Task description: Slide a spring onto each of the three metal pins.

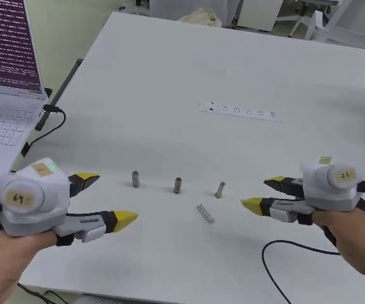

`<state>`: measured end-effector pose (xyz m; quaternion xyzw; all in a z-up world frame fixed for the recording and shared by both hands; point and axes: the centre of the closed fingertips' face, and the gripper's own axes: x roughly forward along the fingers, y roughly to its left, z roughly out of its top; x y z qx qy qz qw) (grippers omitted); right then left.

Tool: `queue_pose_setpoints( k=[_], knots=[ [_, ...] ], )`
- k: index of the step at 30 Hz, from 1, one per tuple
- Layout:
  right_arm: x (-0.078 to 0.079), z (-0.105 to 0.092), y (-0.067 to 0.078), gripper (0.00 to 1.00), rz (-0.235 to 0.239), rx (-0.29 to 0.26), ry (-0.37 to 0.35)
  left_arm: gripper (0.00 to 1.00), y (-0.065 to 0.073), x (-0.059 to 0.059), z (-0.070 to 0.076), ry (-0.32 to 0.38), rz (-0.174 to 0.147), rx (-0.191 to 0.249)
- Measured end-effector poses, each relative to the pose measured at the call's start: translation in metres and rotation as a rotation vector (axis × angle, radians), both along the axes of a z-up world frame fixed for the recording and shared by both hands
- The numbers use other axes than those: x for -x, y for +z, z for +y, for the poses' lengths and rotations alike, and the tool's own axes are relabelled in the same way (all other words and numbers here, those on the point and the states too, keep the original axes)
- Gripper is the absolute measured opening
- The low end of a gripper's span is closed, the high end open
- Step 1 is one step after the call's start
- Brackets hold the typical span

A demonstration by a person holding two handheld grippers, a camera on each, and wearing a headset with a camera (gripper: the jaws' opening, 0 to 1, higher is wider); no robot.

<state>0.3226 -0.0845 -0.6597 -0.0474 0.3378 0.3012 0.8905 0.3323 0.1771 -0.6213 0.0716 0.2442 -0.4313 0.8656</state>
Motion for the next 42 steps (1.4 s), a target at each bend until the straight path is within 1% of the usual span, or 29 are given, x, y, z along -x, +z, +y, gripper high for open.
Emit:
queue_pose_setpoints(
  k=[5, 8, 11, 21, 24, 30, 33, 36, 39, 42],
  knots=[
    [0.013, -0.003, -0.001, 0.51, 0.0, -0.01, -0.019, 0.64, 0.001, 0.0, -0.002, -0.005, 0.001, 0.0],
    [0.018, -0.002, 0.0, 0.52, 0.001, -0.035, -0.035, 0.64, 0.001, 0.0, -0.004, -0.012, 0.002, -0.004],
    [0.022, 0.002, 0.004, 0.52, -0.01, -0.061, -0.051, 0.64, 0.001, 0.0, -0.005, -0.014, 0.001, -0.002],
    [0.027, 0.006, 0.003, 0.53, -0.009, -0.066, -0.052, 0.64, 0.002, -0.003, -0.005, -0.027, -0.003, -0.006],
    [0.028, 0.007, 0.002, 0.53, -0.006, -0.067, -0.051, 0.64, 0.002, -0.003, -0.007, -0.039, -0.005, -0.01],
    [0.034, 0.008, -0.003, 0.54, 0.002, -0.068, -0.054, 0.63, -0.001, 0.0, -0.024, -0.116, -0.01, -0.039],
    [0.039, 0.007, -0.004, 0.54, 0.007, -0.071, -0.058, 0.63, -0.003, 0.001, -0.037, -0.179, -0.019, -0.066],
    [0.041, 0.006, -0.005, 0.54, 0.011, -0.069, -0.065, 0.63, -0.005, 0.0, -0.048, -0.227, -0.029, -0.085],
    [0.043, 0.005, -0.004, 0.54, 0.01, -0.071, -0.071, 0.63, -0.007, -0.001, -0.06, -0.277, -0.035, -0.097],
    [0.046, 0.004, -0.003, 0.54, 0.008, -0.075, -0.077, 0.62, -0.012, 0.001, -0.075, -0.344, -0.044, -0.126]
  ],
)
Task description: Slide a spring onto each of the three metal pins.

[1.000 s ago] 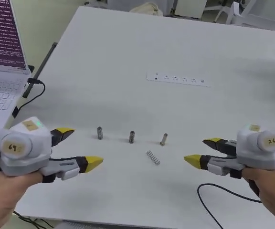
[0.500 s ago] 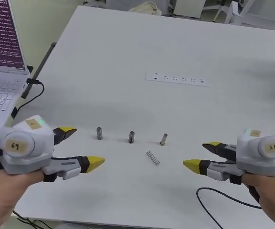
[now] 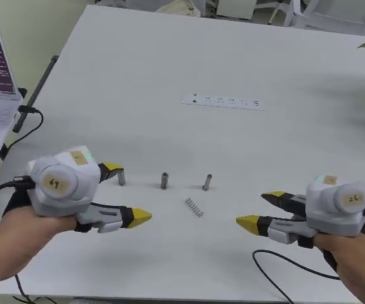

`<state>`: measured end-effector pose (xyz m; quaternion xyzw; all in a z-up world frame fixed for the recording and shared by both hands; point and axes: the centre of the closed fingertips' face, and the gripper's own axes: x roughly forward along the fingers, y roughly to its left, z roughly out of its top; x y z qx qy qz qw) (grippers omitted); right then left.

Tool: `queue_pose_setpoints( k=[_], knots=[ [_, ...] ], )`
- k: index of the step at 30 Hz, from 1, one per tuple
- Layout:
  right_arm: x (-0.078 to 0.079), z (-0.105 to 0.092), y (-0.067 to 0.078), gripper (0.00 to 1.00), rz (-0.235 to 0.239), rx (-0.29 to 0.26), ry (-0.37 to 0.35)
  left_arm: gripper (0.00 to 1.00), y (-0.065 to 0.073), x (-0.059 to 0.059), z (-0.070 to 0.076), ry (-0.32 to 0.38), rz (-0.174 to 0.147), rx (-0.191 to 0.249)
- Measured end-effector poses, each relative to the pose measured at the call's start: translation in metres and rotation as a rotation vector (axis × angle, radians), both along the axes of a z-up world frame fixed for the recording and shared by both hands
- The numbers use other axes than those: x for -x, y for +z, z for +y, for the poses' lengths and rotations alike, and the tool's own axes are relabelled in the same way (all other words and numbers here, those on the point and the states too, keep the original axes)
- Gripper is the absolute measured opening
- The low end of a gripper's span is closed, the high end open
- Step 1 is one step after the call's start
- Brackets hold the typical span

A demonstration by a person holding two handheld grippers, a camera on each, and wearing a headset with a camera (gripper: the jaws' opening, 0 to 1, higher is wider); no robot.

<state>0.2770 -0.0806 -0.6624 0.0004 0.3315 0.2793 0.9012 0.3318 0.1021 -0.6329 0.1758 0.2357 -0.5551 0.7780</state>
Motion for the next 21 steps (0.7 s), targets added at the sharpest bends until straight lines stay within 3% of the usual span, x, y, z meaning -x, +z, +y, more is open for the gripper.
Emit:
queue_pose_setpoints(
  k=[8, 21],
  knots=[
    [0.006, 0.001, -0.001, 0.54, 0.004, -0.001, -0.008, 0.61, -0.02, -0.003, -0.03, -0.127, -0.016, -0.064],
    [0.014, 0.002, -0.002, 0.54, 0.015, -0.006, -0.017, 0.6, -0.053, 0.0, -0.073, -0.275, 0.005, -0.133]
  ],
)
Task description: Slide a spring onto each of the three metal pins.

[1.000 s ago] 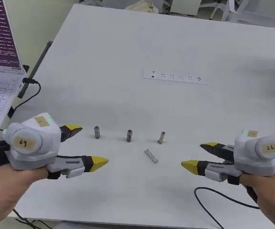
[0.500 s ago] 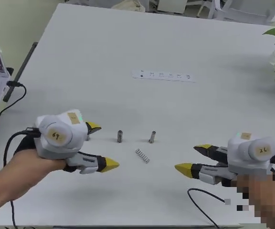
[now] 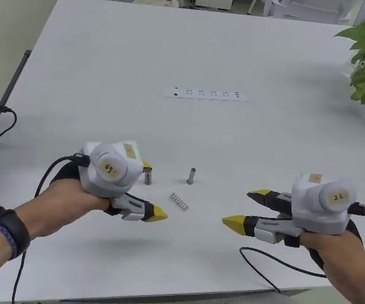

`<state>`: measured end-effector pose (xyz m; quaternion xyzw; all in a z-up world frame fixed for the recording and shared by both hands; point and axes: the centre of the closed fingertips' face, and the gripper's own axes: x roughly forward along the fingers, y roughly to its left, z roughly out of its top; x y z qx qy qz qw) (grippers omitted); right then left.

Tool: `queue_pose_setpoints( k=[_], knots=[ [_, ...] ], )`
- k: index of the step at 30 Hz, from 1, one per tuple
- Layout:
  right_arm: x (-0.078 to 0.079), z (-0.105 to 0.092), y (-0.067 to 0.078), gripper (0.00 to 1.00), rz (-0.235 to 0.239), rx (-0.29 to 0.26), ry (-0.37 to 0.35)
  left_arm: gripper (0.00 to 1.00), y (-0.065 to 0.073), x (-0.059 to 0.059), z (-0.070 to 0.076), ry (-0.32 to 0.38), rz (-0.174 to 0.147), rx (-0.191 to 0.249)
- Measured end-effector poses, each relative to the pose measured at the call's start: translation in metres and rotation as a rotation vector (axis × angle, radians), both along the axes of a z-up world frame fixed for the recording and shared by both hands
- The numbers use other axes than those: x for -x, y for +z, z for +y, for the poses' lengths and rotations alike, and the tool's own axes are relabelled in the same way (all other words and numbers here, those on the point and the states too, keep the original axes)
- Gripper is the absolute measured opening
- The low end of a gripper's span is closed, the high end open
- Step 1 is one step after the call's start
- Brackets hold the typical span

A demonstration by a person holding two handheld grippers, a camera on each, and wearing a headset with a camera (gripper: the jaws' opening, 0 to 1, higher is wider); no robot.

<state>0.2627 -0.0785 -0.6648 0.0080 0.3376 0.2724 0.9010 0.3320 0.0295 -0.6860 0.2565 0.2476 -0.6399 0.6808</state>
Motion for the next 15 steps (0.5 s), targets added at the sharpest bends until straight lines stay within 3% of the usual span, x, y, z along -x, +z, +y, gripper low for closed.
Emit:
queue_pose_setpoints(
  k=[6, 15],
  knots=[
    [0.003, 0.0, -0.001, 0.54, 0.005, -0.006, -0.009, 0.59, -0.018, -0.005, -0.015, -0.045, 0.002, -0.038],
    [0.007, -0.002, -0.005, 0.54, 0.018, -0.014, -0.018, 0.57, -0.048, -0.014, -0.033, -0.065, 0.056, -0.078]
  ],
)
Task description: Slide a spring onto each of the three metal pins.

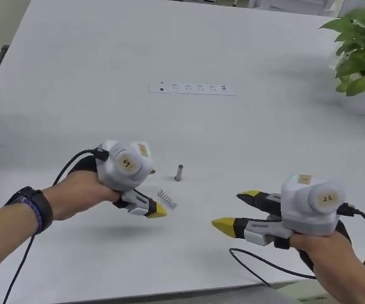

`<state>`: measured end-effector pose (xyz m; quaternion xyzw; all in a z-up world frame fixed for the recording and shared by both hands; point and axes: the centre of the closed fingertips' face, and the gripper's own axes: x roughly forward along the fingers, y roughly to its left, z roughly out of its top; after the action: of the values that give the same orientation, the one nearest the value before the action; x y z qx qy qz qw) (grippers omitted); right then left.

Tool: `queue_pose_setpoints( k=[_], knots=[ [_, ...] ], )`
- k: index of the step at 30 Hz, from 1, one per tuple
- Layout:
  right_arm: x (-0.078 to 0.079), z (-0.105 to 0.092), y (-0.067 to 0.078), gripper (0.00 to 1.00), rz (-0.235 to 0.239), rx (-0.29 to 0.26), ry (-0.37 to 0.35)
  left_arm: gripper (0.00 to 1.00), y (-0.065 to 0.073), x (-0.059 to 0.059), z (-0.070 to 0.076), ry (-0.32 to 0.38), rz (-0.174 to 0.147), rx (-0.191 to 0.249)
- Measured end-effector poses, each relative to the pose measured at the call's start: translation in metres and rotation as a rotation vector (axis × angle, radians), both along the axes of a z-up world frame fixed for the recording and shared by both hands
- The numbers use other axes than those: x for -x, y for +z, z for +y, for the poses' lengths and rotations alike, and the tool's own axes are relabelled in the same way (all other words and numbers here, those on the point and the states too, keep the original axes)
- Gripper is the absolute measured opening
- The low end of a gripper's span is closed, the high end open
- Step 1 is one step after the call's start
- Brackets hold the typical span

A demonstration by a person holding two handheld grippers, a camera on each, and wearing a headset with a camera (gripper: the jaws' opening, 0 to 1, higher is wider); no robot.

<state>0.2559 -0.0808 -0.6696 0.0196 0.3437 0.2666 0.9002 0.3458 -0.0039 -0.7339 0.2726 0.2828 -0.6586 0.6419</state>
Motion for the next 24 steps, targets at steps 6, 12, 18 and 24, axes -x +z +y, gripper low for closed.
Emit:
queue_pose_setpoints(
  k=[6, 12, 18, 24],
  knots=[
    [0.001, -0.003, -0.002, 0.53, 0.008, 0.0, -0.006, 0.55, -0.017, 0.001, -0.013, -0.012, 0.04, -0.017],
    [0.002, -0.007, -0.002, 0.53, 0.014, 0.002, -0.018, 0.53, -0.032, 0.003, -0.018, -0.022, 0.083, -0.036],
    [0.003, -0.01, -0.003, 0.53, 0.019, 0.006, -0.027, 0.52, -0.044, 0.011, -0.014, -0.064, 0.107, -0.068],
    [0.004, -0.011, -0.002, 0.52, 0.02, 0.008, -0.032, 0.48, -0.048, 0.015, -0.005, -0.071, 0.12, -0.083]
  ],
)
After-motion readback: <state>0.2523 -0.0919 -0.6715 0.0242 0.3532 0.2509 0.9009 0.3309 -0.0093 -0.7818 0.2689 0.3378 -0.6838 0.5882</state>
